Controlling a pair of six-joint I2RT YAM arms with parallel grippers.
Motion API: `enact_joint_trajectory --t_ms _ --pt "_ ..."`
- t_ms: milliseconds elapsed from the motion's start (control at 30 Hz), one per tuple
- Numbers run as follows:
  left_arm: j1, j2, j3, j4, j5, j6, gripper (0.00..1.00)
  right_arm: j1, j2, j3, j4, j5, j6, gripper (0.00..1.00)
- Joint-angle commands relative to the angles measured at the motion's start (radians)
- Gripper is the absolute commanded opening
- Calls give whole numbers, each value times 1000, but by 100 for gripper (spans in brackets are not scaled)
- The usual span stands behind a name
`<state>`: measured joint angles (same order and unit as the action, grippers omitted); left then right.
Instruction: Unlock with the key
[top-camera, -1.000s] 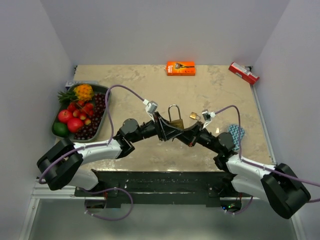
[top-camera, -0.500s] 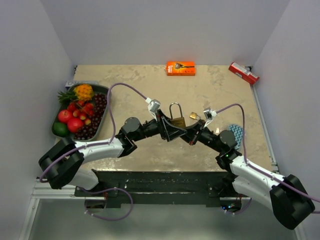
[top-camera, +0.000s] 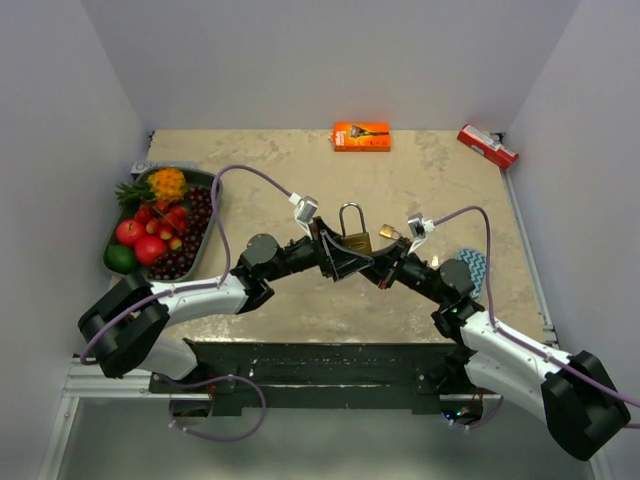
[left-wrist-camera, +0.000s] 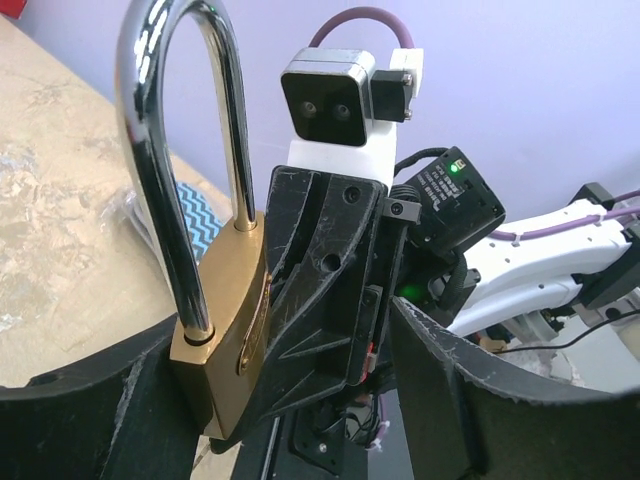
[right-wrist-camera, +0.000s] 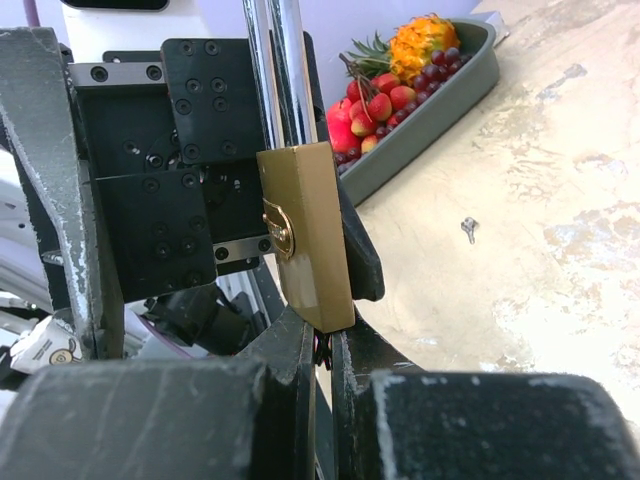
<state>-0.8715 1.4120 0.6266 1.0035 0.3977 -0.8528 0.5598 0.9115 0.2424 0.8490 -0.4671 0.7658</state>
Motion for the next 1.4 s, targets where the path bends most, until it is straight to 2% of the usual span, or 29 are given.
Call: enact_joint_trajectory --t_ms 0,133,267,400,600,633,700,733,800,833,933,1033,1067,1167,1267,1367 --pt "0 -12 36 244 49 -34 71 0 9 38 -30 -24 -17 0" --pt "3 -1 41 256 50 -40 73 0 18 41 -30 -44 -19 0" --pt "9 16 51 256 50 -37 82 0 24 44 -28 -71 -16 0" --pt "14 28 59 257 49 -37 82 0 14 41 -33 -87 -11 0" --pt "23 25 50 251 44 -40 64 0 0 38 -47 -79 -11 0" --pt "25 22 47 250 44 -40 51 0 1 35 -47 -79 -10 0" --pt "26 21 45 244 43 -38 38 0 1 37 -47 -82 -8 0" --pt "26 21 47 236 41 -40 25 0 0 35 -48 -82 -8 0" --pt "26 22 47 225 58 -42 12 0 0 40 -51 -81 -6 0" --pt "26 24 44 228 62 -48 0 2 -2 41 -53 -81 -2 0" --pt "25 6 24 236 67 -46 0 2 -16 44 -73 -65 6 0" --pt "28 -33 21 170 40 -17 0 2 -42 54 -125 -48 -5 14" --pt "28 -41 24 112 26 -8 0 0 -51 58 -143 -42 -11 25" --pt "28 -76 39 2 -22 8 0 2 -80 70 -223 -27 -45 41" --pt "35 -88 50 -55 -54 -5 0 0 -108 80 -313 -15 -83 51" --pt "46 -90 59 -80 -66 -34 0 -1 -150 87 -393 -11 -115 56"
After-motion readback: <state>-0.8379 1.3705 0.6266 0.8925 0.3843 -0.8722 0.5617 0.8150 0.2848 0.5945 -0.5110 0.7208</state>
